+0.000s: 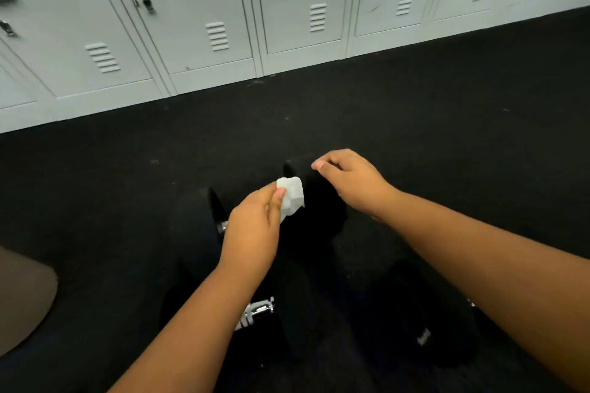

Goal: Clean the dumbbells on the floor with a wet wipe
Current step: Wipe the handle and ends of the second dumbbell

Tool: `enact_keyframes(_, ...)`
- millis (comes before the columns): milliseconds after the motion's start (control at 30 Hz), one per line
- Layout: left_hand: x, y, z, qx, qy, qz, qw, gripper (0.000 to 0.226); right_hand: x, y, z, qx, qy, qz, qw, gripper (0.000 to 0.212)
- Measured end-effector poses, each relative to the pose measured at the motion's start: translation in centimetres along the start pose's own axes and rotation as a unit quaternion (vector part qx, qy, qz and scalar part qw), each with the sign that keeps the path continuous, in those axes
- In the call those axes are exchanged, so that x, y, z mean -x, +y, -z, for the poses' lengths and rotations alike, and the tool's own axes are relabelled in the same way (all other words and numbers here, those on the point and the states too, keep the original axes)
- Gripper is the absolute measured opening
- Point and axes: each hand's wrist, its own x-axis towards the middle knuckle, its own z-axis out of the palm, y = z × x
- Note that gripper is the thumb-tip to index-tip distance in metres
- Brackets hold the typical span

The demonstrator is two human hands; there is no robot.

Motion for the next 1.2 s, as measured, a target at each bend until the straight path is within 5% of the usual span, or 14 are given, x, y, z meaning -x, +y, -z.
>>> enact_keyframes(67,1.1,2.8,-0.2,0.030,-0.007,-0.039,0.999,0.034,2.7,0.1,2.2,-0.108,-0.028,-0.096,0.989,0.038)
enact_keyframes(200,2.0,7.3,-2.2,0.061,-0.091,-0.142,0.984,0.037,7.0,2.7,5.7,-0.299,-0.179,-0.222,0.911,0.071)
enact_keyframes(400,3.0,13.5,-7.5,0.082,-0.258,-0.262,0.926,0.044,13.2,7.1,10.0,-0.524,-0.026,-0.197,0.828,0.045)
enact_keyframes(500,3.8,15.6,-9.8,0.173,-0.182,-0.186,0.950,0.026,15.4,8.8,11.7,-0.546,0.045,-0.185,0.816,0.041)
enact_keyframes(567,4.0,16.9,-11.1,0.180,-0.157,-0.022,0.971,0.025,16.7,9.8,12.6,-0.553,0.049,-0.178,0.812,0.039)
enact_keyframes(633,3.8,17.4,-12.3,0.227,-0.258,0.162,0.925,0.045,17.5,10.8,13.1,-0.527,0.041,-0.169,0.831,0.040)
enact_keyframes(700,3.7,17.6,-13.5,0.307,-0.345,0.242,0.854,0.047,18.2,12.2,13.3,-0.499,0.045,-0.163,0.850,0.044)
enact_keyframes(800,3.5,17.2,-14.9,0.363,-0.301,0.225,0.853,0.025,19.1,14.5,13.1,-0.478,0.078,-0.163,0.860,0.046)
enact_keyframes(967,4.2,16.0,-16.3,0.345,-0.254,0.205,0.880,0.018,20.2,17.4,12.4,-0.520,0.121,-0.171,0.828,0.038)
enact_keyframes(1200,3.9,17.4,-17.6,0.284,-0.403,0.175,0.852,0.029,19.7,18.4,12.1,-0.523,0.082,-0.159,0.834,0.039)
